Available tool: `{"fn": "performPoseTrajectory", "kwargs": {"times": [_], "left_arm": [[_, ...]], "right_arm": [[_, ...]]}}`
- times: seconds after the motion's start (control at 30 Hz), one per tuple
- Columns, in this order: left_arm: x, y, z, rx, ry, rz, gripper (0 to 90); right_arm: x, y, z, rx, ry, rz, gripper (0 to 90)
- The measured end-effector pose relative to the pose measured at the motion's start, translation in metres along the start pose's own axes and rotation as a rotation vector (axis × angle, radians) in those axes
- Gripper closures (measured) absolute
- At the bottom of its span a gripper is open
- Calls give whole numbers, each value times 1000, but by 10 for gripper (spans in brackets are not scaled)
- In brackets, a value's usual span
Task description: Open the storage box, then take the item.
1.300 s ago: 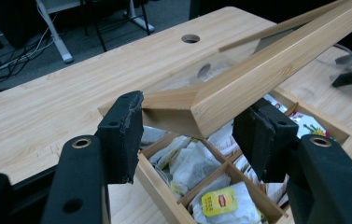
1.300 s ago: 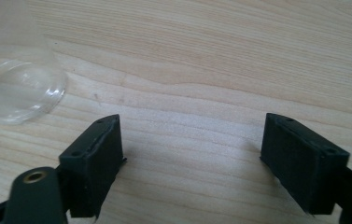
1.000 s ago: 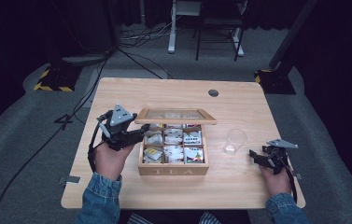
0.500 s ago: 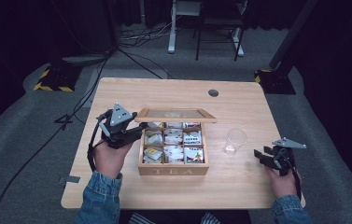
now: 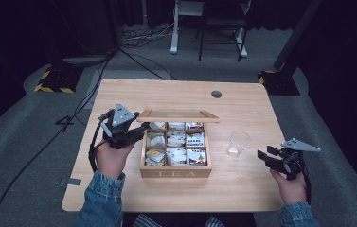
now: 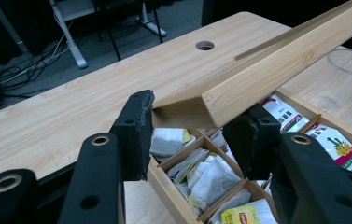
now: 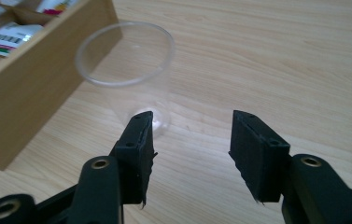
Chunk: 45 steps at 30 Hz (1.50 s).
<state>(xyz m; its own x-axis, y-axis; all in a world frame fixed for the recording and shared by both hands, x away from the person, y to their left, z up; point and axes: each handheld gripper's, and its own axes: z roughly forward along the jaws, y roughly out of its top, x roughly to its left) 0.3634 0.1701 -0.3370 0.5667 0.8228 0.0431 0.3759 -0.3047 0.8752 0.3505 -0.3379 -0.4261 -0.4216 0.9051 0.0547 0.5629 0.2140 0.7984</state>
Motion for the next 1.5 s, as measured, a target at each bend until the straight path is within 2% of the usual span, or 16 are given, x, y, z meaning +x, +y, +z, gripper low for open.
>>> {"fn": "performPoseTrajectory", "kwargs": {"times": [0.17,0.4,0.43,0.53,0.57,0.6,0.63,0.77,0.83,0.9,0.93,1.07,1.2,1.5], "left_arm": [[0,0,0,-1,-1,0,531],[0,-1,0,-4,-3,0,529],[1,-1,0,-3,-9,-3,528],[1,-1,0,-6,-9,-5,527],[1,-1,0,-6,-9,-5,527],[1,-1,0,-6,-10,-5,527],[1,-1,0,-6,-10,-6,527],[2,-1,0,-7,-15,-2,527],[3,-1,1,-9,-25,-7,523],[4,-2,1,-9,-28,-7,522],[4,-2,1,-11,-28,-6,521],[5,-2,1,-10,-37,-5,519],[6,-2,1,-12,-44,-5,517],[7,-1,1,-11,-45,-1,517]], "right_arm": [[16,15,-6,-20,29,-42,500],[34,27,-10,-31,74,-62,502],[41,32,-11,-32,91,-68,502],[50,38,-11,-33,113,-80,502],[58,44,-10,-32,139,-90,502],[58,44,-10,-32,139,-90,502],[69,51,-7,-26,174,-106,501],[83,57,-2,-18,211,-128,501],[97,64,6,-15,252,-141,501],[100,65,7,-10,259,-146,501],[110,69,13,-4,277,-158,501],[127,75,23,8,310,-196,501],[142,80,30,11,343,-213,501],[163,86,43,23,372,-232,502]]}}
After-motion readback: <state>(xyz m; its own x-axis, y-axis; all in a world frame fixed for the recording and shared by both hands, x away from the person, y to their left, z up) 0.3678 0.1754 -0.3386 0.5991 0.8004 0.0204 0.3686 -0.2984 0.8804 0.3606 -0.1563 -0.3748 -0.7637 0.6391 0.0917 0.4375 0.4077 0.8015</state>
